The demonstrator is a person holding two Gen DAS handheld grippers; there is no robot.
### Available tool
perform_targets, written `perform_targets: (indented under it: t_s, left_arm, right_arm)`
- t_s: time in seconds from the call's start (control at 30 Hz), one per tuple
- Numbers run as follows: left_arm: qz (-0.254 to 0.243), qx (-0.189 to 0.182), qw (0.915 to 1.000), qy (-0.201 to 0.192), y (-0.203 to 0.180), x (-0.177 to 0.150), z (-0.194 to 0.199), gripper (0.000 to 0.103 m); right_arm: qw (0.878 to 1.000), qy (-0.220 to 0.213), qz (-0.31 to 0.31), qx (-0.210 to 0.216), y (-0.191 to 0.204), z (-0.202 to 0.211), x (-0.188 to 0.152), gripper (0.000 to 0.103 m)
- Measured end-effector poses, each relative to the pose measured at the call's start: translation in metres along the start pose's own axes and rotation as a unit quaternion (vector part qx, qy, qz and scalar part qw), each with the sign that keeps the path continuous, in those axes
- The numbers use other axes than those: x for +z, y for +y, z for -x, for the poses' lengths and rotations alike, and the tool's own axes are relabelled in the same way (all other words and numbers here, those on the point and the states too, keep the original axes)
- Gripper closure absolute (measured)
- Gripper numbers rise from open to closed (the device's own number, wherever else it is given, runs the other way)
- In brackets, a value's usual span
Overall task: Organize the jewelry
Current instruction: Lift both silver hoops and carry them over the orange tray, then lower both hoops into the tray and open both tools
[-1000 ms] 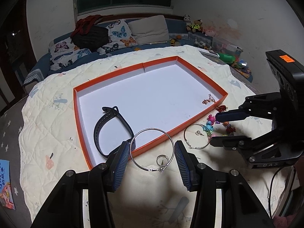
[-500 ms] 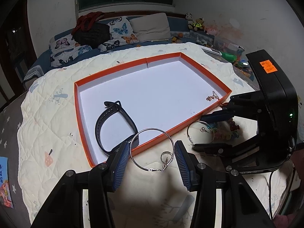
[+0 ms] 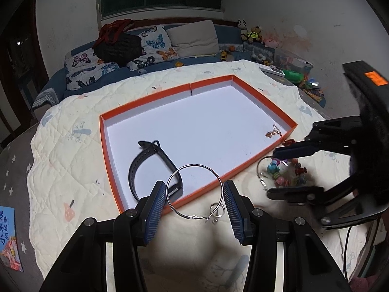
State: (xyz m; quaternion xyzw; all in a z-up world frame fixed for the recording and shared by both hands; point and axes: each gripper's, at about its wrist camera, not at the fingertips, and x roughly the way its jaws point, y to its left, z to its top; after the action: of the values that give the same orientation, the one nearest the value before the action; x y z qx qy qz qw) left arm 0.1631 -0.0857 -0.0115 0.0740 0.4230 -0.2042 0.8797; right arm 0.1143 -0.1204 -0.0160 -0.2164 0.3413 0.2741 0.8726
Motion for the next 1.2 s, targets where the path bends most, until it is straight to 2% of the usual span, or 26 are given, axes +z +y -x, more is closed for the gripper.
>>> perform_targets:
  t_s: [0.2, 0.53, 0.9, 1.2]
  left_arm:
    - [0.007, -0.001, 1.0, -0.006, 0.011, 0.026, -0.007, 0.051]
    - [-0.004, -0.002, 1.0, 0.006, 0.017, 0.058, -0.045, 0.051]
    - [-0.017, -0.017, 0.9988, 0.043, 0.014, 0.065, -0.098, 0.051]
    - [-0.017, -0.022, 0.9981, 0.055, 0.014, 0.065, -0.118, 0.051]
  right_arm:
    - [0.999, -0.027, -0.026, -0.024, -0.027, 0.009, 0.018, 0.048]
    - [0.996, -0.031, -0.078, -0.039, -0.073, -0.018, 0.035, 0.048]
    - [0.994, -0.004, -0.099, -0.037, -0.095, -0.053, 0.038, 0.048]
    - [0.994, 0.008, -0.1, -0.042, -0.099, -0.063, 0.035, 0.048]
